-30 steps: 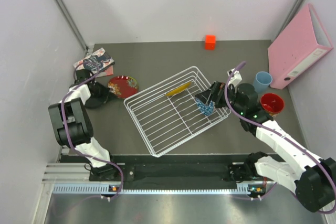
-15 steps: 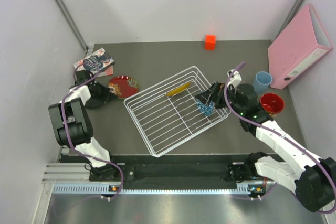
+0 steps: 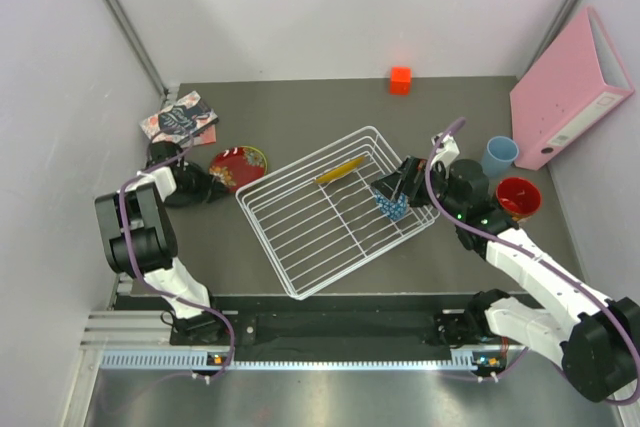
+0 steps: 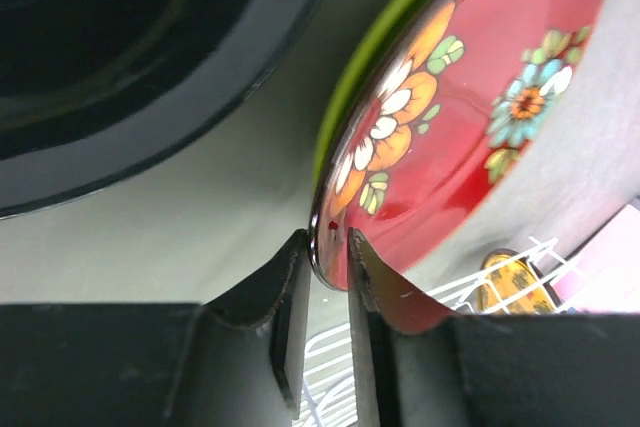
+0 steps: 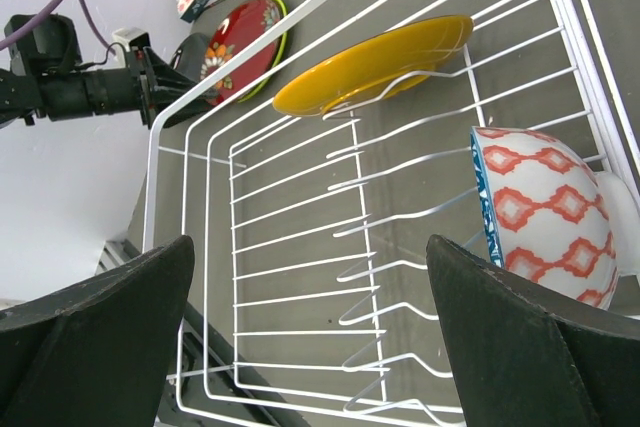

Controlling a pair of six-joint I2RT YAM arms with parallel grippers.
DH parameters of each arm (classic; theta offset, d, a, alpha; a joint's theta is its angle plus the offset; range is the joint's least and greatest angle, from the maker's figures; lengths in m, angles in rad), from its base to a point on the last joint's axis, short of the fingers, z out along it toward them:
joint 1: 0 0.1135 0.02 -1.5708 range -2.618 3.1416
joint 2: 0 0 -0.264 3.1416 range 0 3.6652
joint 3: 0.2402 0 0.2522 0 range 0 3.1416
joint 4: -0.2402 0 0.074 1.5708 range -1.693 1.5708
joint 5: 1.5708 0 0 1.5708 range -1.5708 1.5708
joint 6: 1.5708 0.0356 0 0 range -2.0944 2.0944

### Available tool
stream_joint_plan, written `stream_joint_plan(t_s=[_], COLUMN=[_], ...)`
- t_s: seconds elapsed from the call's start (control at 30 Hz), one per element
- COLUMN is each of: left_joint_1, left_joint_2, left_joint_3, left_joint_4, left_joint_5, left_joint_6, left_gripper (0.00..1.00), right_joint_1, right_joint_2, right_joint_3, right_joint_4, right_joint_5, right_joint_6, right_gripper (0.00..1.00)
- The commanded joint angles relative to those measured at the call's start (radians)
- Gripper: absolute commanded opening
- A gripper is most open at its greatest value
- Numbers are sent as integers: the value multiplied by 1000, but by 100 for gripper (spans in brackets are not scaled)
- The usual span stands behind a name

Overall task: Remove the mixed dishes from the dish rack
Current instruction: Place the plate at the center of the board, then pick up the plate from the dish rack.

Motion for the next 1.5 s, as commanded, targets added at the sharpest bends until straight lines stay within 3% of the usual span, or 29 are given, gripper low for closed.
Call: stream_joint_plan(t_s=[0.0,0.4,0.73,0.93,1.0,1.03,1.07,1.13,1.17,1.33,1.47], left_joint_1=[-4,-2,-7,-74,-181,-232,-355,-460,-531,-710,-929], left_joint_2=[4,-64,-361,-512,-542,-567,-576,-590,-586,-460,-345], left_joint_3=[-4,23,106,65,104,123,140,172,174,200,217], left_joint_4=[3,-103,-174,-84,-59,-56,-48,-2,60,168,205], left_joint_5=[9,-29,-190,-215,-267,-355,-397,-422,-387,-243,-334], left_joint_6=[14,60,31,23,62,106,131,213,238,457,678], left_gripper=[29,33,38,41,47,54,67,77,99,99,99], right_joint_1=[3,3,3,1,3,4,3,3,1,3,3], right_joint_2=[3,13,8,2,-1,-3,-4,-6,-7,-16,-24], right_joint_3=[3,0,13,49,72,79,99,122,148,216,233], right_joint_4=[53,65,50,4,-19,-40,-51,-79,-79,-149,-163], right_joint_5=[-9,-14,-8,14,30,37,55,69,83,122,145], right_joint_6=[-6,-3,-6,-20,-35,-41,-53,-63,-73,-92,-86], right_gripper=[98,98,98,98,98,98,98,98,98,98,99])
